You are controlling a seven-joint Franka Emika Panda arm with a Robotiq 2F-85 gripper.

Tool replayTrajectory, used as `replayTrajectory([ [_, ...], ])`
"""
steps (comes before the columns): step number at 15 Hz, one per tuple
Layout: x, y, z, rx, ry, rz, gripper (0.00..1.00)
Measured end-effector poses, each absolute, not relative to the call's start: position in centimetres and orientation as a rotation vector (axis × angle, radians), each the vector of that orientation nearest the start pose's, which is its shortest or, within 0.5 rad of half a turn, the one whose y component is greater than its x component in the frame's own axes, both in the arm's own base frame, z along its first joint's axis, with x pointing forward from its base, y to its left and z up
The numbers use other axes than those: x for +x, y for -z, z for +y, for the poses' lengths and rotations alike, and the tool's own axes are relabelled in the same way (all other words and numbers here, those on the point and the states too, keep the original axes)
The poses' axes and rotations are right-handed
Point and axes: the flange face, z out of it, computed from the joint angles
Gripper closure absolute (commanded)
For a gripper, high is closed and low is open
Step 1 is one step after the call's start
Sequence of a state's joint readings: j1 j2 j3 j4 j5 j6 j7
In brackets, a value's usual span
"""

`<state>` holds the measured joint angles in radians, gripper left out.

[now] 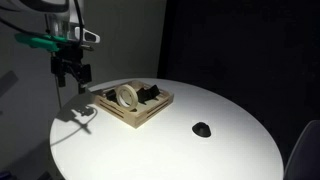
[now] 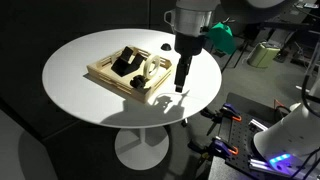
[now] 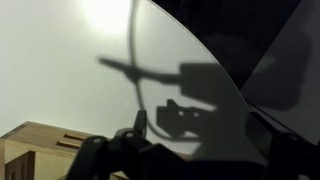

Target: Lay the white masking tape down in the box.

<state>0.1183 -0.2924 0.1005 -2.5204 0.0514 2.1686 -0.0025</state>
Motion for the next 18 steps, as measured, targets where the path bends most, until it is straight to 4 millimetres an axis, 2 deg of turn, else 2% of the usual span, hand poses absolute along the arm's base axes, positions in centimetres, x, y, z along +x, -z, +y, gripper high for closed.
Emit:
replayTrajectory([
  [18, 42.0, -37.65, 8.61, -3.12, -0.085, -0.261, 0.0],
])
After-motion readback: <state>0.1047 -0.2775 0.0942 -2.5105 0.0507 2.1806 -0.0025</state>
